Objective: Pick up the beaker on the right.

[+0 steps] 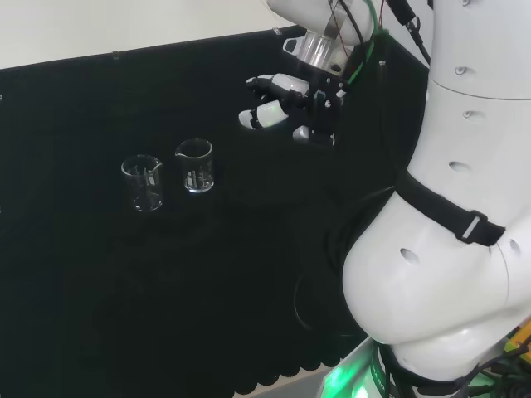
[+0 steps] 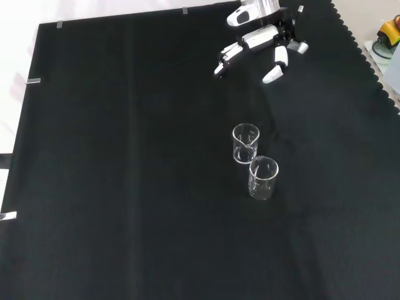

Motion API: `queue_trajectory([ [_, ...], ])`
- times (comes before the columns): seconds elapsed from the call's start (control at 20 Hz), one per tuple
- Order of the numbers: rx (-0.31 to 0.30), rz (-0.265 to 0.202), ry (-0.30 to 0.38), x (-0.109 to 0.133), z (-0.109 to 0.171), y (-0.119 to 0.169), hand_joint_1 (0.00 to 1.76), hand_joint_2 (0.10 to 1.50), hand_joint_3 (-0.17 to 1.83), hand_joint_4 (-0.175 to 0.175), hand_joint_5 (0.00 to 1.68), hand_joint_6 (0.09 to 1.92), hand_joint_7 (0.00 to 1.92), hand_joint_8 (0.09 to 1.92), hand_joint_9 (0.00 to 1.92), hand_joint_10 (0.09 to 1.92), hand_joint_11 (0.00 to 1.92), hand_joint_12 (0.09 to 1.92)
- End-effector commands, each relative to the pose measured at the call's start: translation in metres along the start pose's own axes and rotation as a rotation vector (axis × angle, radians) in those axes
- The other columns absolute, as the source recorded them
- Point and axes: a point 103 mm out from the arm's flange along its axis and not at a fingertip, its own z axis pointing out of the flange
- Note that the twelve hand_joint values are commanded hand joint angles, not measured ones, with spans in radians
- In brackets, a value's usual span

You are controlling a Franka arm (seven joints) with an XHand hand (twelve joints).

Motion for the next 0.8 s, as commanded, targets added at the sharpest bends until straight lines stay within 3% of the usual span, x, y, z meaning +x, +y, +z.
queue_trajectory([
  [0.05, -0.01, -0.031, 0.045, -0.002, 0.011, 0.009, 0.64, 0.41, 1.07, -0.05, 0.23, 0.09, 0.18, 0.57, 0.31, 0.65, 0.0, 1.16],
  [0.8, 0.022, -0.087, 0.147, -0.01, 0.05, 0.026, 0.65, 0.4, 1.08, -0.056, 0.25, 0.09, 0.19, 0.58, 0.33, 0.65, 0.0, 1.23],
])
